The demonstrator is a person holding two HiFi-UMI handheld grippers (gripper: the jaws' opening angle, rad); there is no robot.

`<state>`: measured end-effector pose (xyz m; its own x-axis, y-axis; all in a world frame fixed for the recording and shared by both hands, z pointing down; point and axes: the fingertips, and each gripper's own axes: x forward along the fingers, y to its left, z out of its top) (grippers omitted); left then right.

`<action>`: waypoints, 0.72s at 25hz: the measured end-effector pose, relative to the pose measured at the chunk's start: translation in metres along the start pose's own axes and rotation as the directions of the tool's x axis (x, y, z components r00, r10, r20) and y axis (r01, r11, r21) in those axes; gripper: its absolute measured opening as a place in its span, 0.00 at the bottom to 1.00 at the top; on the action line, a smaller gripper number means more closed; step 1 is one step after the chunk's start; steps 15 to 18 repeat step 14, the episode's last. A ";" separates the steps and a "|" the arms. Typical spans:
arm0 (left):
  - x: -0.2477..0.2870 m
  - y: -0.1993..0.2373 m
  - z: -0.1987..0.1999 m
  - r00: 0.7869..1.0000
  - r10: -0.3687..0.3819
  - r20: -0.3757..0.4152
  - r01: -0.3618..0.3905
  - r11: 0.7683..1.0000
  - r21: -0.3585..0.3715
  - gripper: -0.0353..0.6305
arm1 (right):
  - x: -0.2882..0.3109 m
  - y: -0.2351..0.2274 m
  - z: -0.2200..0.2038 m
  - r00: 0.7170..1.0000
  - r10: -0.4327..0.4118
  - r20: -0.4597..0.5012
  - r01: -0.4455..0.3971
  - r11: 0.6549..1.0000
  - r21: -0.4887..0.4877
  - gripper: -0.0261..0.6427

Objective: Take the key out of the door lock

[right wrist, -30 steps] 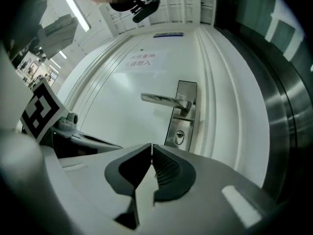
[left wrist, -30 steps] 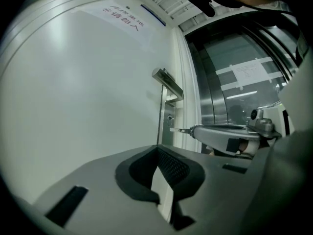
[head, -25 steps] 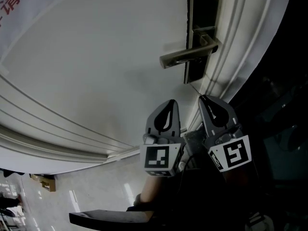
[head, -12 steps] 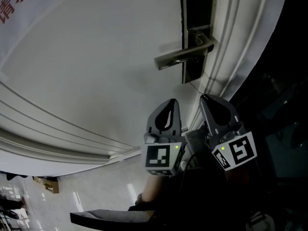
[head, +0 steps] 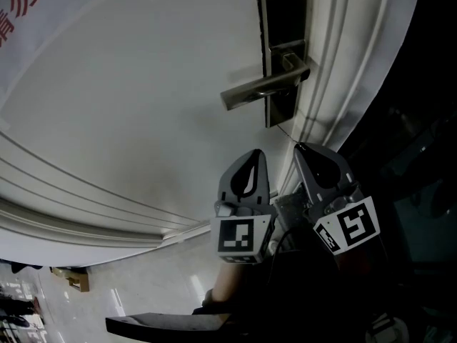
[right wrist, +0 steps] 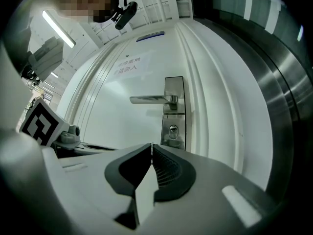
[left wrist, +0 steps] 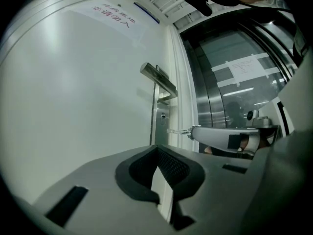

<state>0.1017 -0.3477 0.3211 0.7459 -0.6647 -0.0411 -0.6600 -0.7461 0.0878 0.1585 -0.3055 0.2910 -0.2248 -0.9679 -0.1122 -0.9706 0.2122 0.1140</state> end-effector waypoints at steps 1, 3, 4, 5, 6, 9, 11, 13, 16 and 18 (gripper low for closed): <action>0.000 0.000 0.000 1.000 0.000 0.001 0.000 1.000 -0.003 0.05 | 0.000 0.000 0.000 1.000 0.001 0.000 -0.001 1.000 -0.002 0.06; 0.002 0.000 0.000 1.000 -0.002 0.005 0.002 1.000 -0.004 0.05 | 0.000 -0.001 0.000 1.000 0.002 -0.002 -0.002 1.000 -0.003 0.06; 0.002 -0.001 0.000 1.000 -0.003 0.005 0.003 1.000 -0.004 0.05 | 0.000 -0.001 0.000 1.000 0.003 -0.002 -0.003 1.000 -0.003 0.06; 0.003 -0.001 0.000 1.000 -0.003 0.004 0.003 1.000 -0.004 0.05 | 0.000 -0.001 -0.001 1.000 0.004 -0.003 -0.004 1.000 -0.003 0.06; 0.003 -0.001 0.000 1.000 -0.003 0.004 0.003 1.000 -0.004 0.05 | 0.001 -0.001 -0.001 1.000 0.005 -0.003 -0.005 1.000 -0.003 0.06; 0.003 0.000 0.000 1.000 0.000 0.004 0.000 1.000 -0.005 0.05 | 0.001 -0.001 -0.002 1.000 0.011 -0.005 -0.011 1.000 -0.002 0.06; 0.004 0.001 0.000 1.000 0.003 0.002 -0.003 1.000 -0.005 0.05 | 0.003 0.000 -0.002 1.000 0.017 -0.005 -0.017 1.000 -0.002 0.06; 0.005 0.002 0.001 1.000 0.005 0.001 -0.005 1.000 -0.007 0.05 | 0.003 0.000 -0.002 1.000 0.020 -0.005 -0.020 1.000 -0.003 0.06; 0.005 0.002 0.001 1.000 0.006 0.001 -0.006 1.000 -0.009 0.05 | 0.004 0.000 -0.002 1.000 0.022 -0.005 -0.022 1.000 -0.004 0.06; 0.005 0.002 0.001 1.000 0.006 0.001 -0.006 1.000 -0.009 0.05 | 0.004 0.000 -0.002 1.000 0.022 -0.005 -0.022 1.000 -0.004 0.06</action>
